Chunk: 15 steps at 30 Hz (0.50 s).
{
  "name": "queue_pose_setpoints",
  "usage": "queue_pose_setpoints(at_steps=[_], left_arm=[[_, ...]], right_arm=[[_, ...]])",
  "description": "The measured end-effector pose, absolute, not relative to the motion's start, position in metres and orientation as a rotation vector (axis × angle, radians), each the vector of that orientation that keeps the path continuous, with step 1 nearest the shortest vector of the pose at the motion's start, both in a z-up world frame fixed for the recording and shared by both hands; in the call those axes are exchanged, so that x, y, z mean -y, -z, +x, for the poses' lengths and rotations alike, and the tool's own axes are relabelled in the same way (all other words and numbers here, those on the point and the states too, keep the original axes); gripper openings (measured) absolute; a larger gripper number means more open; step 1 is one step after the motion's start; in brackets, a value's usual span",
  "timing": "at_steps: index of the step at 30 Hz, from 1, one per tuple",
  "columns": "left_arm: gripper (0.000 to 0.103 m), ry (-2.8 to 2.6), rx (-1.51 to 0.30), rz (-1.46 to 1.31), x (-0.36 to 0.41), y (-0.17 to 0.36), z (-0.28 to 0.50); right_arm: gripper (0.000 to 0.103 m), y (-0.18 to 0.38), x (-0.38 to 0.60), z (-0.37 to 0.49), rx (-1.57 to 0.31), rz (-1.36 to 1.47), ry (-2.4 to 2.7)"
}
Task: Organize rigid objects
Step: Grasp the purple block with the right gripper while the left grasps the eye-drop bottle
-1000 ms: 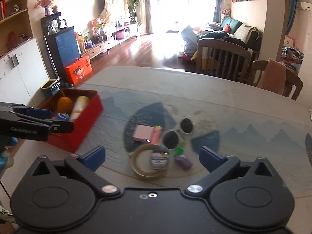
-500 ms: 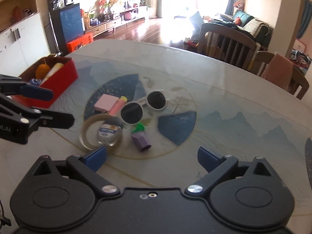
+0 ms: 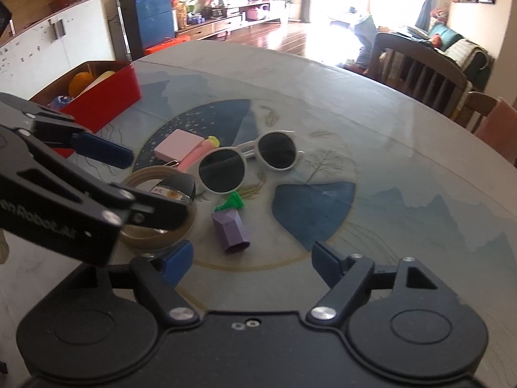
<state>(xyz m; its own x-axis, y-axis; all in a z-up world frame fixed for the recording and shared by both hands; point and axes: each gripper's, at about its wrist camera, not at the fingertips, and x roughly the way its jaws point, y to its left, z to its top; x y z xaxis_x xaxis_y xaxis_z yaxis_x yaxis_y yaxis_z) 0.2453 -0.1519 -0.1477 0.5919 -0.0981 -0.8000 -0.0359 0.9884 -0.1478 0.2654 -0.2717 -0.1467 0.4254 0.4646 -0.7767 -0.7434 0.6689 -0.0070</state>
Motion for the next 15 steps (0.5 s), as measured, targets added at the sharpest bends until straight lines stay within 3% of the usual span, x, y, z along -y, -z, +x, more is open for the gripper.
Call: queue_pose_setpoints(at_steps=[3, 7, 9, 15], left_arm=[[0.083, 0.036, -0.953, -0.155, 0.153, 0.152, 0.250], [0.082, 0.032, -0.958, -0.158, 0.153, 0.156, 0.252], [0.075, 0.033, -0.967, -0.161, 0.154, 0.158, 0.253], [0.053, 0.038, -0.968, -0.148, 0.157, 0.158, 0.255]], right_arm=[[0.072, 0.151, 0.268, 0.269, -0.838, -0.377, -0.797], [0.058, 0.154, 0.264, 0.272, -0.848, -0.382, -0.821], [0.057, 0.155, 0.262, 0.271, -0.846, -0.392, -0.829], [0.040, 0.157, 0.259, 0.271, -0.830, -0.413, -0.843]])
